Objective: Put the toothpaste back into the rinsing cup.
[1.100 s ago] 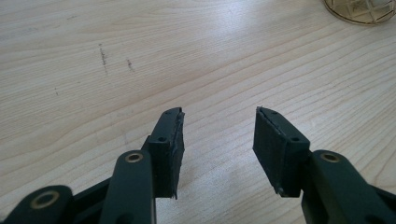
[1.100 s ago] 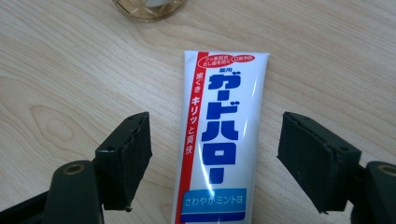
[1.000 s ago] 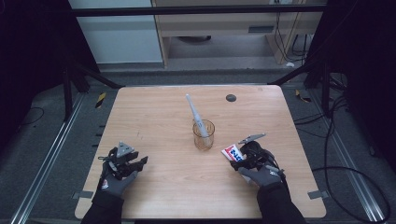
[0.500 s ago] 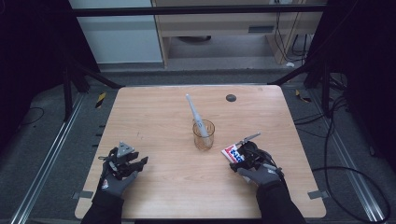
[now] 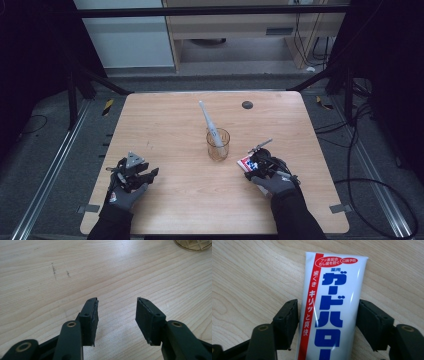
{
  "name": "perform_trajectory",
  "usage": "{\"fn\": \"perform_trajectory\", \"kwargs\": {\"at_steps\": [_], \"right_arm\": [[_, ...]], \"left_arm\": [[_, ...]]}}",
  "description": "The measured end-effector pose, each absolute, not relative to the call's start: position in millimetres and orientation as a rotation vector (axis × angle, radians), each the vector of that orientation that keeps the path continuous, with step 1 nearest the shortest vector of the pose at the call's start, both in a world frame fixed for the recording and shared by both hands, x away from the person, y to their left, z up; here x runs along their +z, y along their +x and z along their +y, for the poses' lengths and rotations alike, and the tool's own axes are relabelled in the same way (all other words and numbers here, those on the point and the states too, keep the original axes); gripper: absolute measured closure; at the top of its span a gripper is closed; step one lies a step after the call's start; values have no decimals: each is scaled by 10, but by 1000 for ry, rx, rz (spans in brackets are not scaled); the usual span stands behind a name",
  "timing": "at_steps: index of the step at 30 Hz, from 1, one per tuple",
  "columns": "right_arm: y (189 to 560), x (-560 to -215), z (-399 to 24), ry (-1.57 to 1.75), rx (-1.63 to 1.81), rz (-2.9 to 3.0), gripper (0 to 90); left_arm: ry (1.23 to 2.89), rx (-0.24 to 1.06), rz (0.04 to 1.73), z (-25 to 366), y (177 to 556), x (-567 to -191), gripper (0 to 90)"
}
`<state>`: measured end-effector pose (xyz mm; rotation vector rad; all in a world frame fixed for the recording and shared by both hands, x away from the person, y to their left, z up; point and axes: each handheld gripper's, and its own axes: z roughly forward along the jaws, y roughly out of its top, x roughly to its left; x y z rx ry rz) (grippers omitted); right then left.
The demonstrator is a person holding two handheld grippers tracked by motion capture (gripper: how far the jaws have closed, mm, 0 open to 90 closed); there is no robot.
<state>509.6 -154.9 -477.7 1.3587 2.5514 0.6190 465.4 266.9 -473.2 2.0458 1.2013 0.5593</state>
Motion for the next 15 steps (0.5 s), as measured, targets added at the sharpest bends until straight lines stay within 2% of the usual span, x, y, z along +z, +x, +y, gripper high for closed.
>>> {"fn": "perform_trajectory", "kwargs": {"at_steps": [15], "right_arm": [[5149,-4714,-1528,1422,504,2620,436]], "left_arm": [[2049,557,1204,2671,4654,-4731,520]]}}
